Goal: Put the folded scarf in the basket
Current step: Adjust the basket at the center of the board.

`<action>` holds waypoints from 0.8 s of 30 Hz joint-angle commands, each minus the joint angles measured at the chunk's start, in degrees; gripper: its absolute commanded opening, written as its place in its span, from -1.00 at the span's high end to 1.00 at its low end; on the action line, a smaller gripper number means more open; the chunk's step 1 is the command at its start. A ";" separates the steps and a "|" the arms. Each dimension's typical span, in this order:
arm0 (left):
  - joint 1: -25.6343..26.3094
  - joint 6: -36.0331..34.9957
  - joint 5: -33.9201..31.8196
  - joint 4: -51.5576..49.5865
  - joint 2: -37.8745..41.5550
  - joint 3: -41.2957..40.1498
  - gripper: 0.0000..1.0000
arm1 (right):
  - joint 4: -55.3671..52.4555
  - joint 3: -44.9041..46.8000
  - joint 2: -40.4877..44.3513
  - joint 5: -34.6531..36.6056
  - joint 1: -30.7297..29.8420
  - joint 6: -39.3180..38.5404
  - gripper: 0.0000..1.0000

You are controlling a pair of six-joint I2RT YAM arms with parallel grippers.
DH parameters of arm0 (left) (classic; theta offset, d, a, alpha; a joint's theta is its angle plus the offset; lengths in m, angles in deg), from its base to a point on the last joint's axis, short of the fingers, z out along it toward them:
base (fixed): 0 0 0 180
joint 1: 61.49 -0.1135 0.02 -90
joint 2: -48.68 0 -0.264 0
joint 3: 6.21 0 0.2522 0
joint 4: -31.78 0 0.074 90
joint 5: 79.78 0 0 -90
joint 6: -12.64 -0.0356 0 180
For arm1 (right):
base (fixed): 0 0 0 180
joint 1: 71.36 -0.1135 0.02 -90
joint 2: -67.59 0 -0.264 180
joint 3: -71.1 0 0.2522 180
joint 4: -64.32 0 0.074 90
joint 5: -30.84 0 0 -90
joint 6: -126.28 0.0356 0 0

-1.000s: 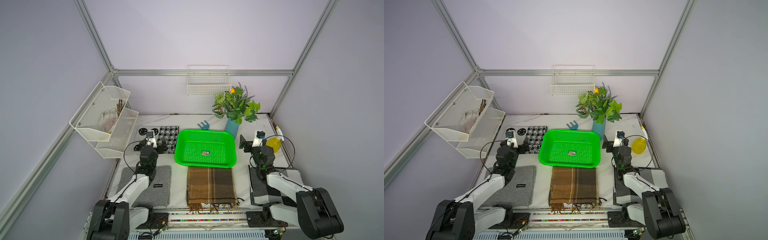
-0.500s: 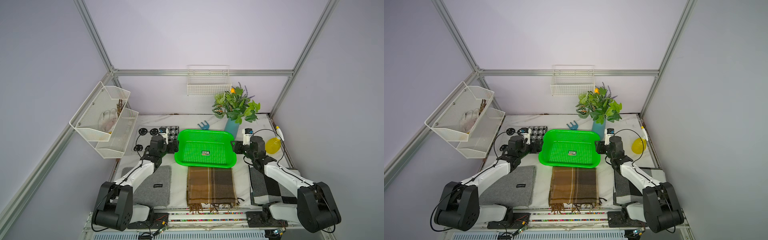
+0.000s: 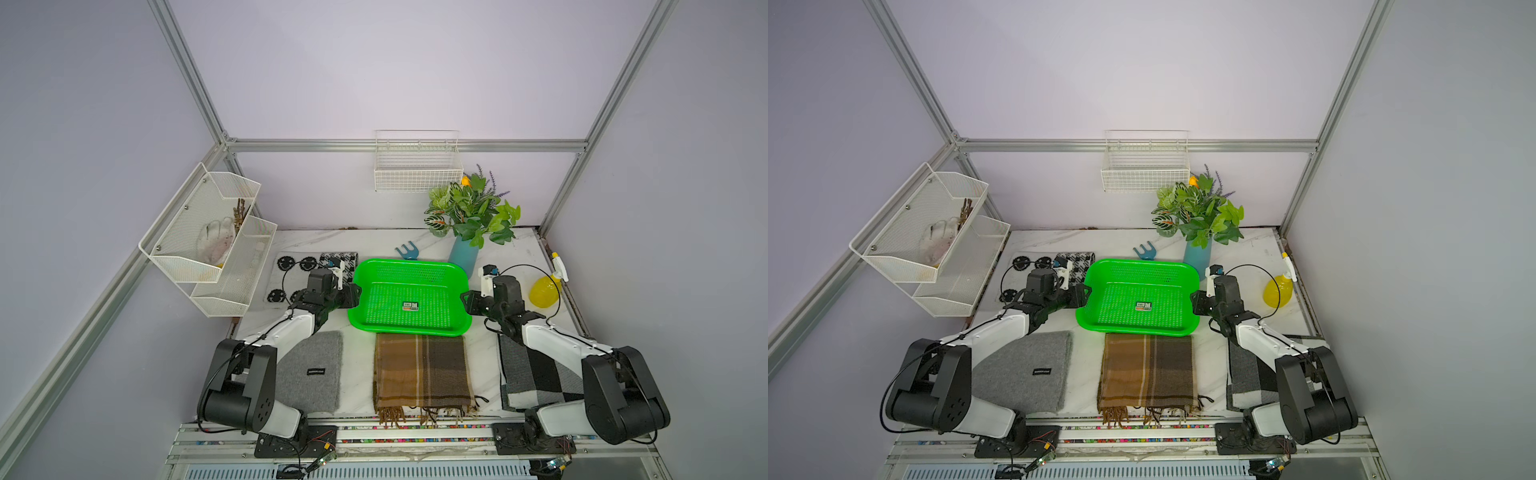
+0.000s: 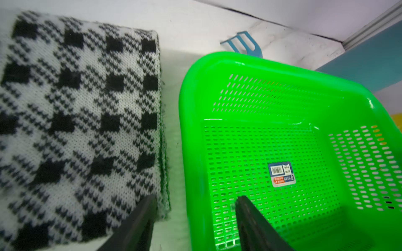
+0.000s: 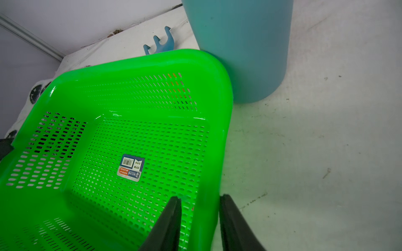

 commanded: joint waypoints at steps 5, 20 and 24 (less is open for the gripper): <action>-0.14 0.45 4.29 -3.26 -0.60 2.23 -0.08 | -0.49 -2.65 -0.66 -0.42 -0.93 -0.19 0.39; 3.07 2.62 7.55 -5.24 -2.83 3.88 0.23 | -4.52 -3.21 0.76 6.14 -0.89 -1.94 0.49; 3.76 2.73 5.91 -6.50 -2.47 3.79 0.22 | -3.72 -3.40 0.79 7.85 -0.91 -1.93 0.47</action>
